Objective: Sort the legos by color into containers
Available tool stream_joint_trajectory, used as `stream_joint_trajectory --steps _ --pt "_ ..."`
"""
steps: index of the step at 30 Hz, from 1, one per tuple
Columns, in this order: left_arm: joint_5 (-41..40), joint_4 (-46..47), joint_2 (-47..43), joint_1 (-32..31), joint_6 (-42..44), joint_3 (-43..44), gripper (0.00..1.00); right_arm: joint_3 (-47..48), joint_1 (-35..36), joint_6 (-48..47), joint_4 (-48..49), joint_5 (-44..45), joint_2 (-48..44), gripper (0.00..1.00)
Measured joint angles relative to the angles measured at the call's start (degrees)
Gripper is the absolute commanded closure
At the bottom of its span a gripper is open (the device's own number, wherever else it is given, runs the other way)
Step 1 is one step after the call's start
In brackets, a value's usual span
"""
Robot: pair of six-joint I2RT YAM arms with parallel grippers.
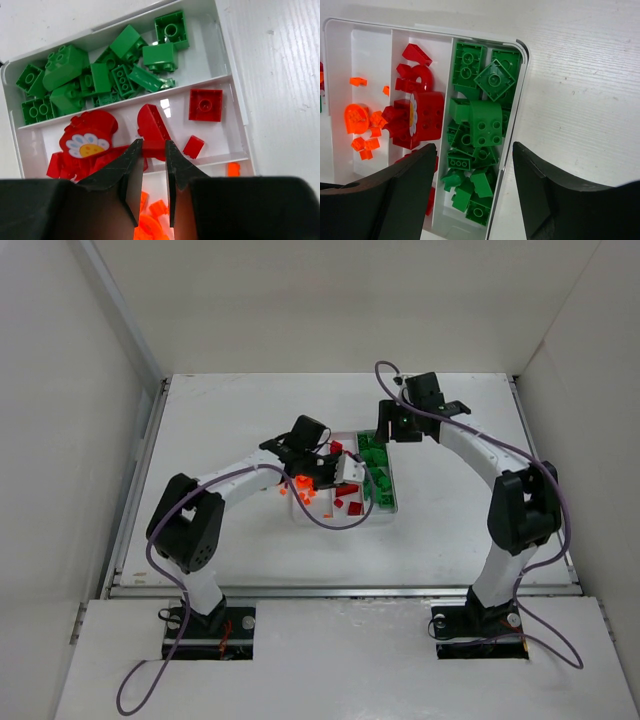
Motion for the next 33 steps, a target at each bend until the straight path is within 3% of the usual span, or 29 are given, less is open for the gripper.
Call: stream_joint_trajectory --steps 11,17,22,26,29,33 --pt "-0.92 -1.20 3.21 -1.92 0.90 2.86 0.41 -0.28 -0.44 -0.02 0.42 0.24 -1.11 0.32" --pt "-2.21 -2.03 3.08 -1.88 1.88 2.29 0.28 -0.15 -0.39 -0.15 0.17 1.01 -1.11 0.32" --pt "-2.64 -1.07 -0.79 -1.05 0.94 -1.29 0.28 1.97 -0.26 -0.55 -1.22 1.88 -1.11 0.32" --pt "-2.73 1.84 -5.75 1.97 -6.60 -3.10 0.36 4.72 0.59 -0.90 -1.49 2.91 -1.11 0.32" --pt "-2.67 2.36 -9.88 8.50 -10.34 -3.28 0.52 5.62 2.08 -1.09 -1.55 3.54 -1.11 0.31" --pt "-3.10 -0.46 -13.51 19.74 -9.38 -3.28 0.58 5.70 3.85 -1.33 -2.25 3.87 -1.11 0.31"
